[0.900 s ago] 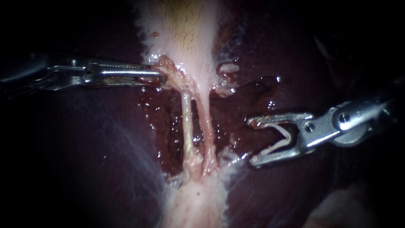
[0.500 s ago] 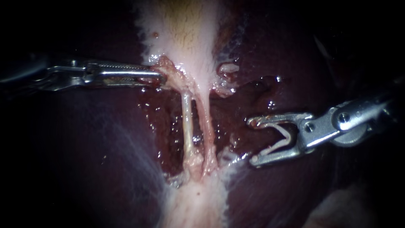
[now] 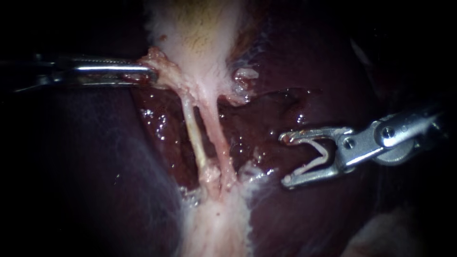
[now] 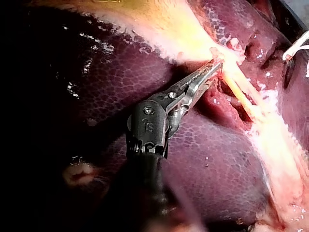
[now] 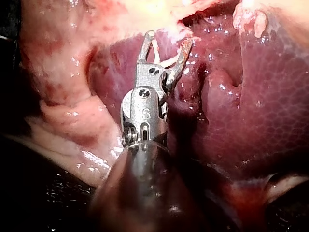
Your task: Clipping first clip left tube
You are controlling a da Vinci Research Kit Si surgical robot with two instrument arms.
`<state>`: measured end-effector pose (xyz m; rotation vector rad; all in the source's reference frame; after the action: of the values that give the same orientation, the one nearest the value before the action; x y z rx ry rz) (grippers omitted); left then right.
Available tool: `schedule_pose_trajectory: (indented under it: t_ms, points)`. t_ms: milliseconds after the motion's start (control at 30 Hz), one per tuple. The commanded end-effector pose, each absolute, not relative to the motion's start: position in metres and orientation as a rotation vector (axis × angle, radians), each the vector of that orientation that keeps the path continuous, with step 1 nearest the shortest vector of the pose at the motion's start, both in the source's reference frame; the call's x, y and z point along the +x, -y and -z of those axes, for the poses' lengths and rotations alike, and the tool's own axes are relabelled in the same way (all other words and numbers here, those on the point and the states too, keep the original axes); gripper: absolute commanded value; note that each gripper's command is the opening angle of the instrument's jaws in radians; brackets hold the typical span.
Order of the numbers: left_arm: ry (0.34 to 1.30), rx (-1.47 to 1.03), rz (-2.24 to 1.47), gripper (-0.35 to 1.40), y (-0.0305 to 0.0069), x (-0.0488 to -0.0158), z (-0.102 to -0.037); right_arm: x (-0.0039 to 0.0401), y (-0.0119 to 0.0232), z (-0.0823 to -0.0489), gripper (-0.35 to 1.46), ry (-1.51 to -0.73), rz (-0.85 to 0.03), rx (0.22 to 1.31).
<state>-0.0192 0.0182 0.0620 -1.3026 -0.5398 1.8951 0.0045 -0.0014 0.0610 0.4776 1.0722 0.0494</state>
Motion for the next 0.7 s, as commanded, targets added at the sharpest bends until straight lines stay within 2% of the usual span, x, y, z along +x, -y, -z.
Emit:
schedule_pose_trajectory:
  t_ms: [33,300,467,700]
  points:
    - [0.536,-1.3,-1.895,-0.35,-0.0181,-0.0192,-0.0618,0.0046,0.0014,-0.0609,0.49,-1.072,-0.05,0.478]
    - [0.526,-1.299,-1.897,-0.35,-0.0176,-0.0196,-0.0623,0.0069,0.0019,-0.0602,0.49,-1.066,-0.062,0.484]
    - [0.534,-1.302,-1.898,-0.35,-0.0175,-0.0197,-0.0625,0.0095,0.0026,-0.0599,0.49,-1.062,-0.115,0.508]
    - [0.541,-1.305,-1.899,-0.35,-0.0175,-0.0198,-0.0625,0.0135,0.0036,-0.0611,0.49,-1.054,-0.138,0.51]
